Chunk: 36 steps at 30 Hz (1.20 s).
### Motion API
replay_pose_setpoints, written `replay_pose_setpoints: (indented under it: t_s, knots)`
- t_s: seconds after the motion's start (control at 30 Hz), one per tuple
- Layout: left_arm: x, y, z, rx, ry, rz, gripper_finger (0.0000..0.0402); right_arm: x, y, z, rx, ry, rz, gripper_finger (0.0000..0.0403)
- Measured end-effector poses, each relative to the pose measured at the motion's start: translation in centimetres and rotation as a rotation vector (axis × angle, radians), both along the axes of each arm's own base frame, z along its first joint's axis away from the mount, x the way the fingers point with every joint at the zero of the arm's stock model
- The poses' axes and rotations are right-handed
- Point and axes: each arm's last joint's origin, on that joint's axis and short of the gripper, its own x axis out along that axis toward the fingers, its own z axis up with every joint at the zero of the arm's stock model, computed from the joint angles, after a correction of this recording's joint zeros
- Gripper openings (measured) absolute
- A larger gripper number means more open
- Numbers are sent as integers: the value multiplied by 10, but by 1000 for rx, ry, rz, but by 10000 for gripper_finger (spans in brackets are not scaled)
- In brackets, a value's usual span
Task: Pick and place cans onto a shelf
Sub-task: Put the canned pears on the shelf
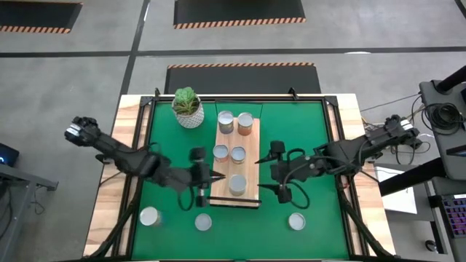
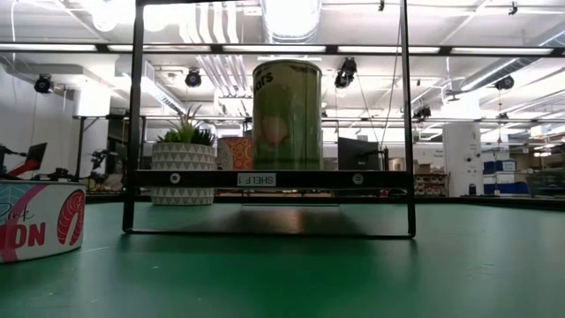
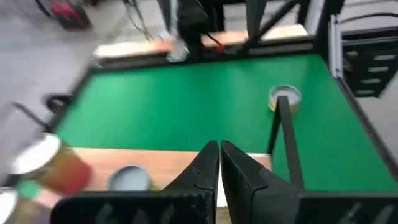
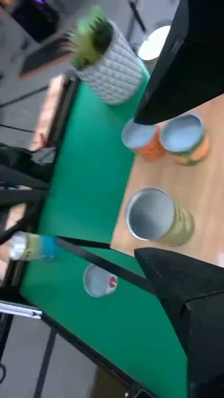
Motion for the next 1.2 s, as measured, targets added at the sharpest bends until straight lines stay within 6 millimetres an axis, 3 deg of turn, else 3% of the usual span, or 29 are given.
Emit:
replay_pose_setpoints:
  t_s: [0.2, 0.33, 0.53, 0.8, 1.2]
  knots:
    - [45, 16, -22, -161, 224, 5, 0, -6, -2, -2, -37, -63, 31, 327]
    - [61, 20, -42, -169, 359, 46, 0, -6, -2, -10, -63, -66, 45, 327]
    - [80, 26, -52, -203, 399, 26, 0, -6, -3, -19, -80, -52, 50, 327]
    - [81, 32, -65, -204, 476, 46, 0, -6, -3, -29, -100, -52, 61, 327]
    - [70, 35, -61, -228, 594, 130, 0, -6, -3, -30, -94, -51, 57, 327]
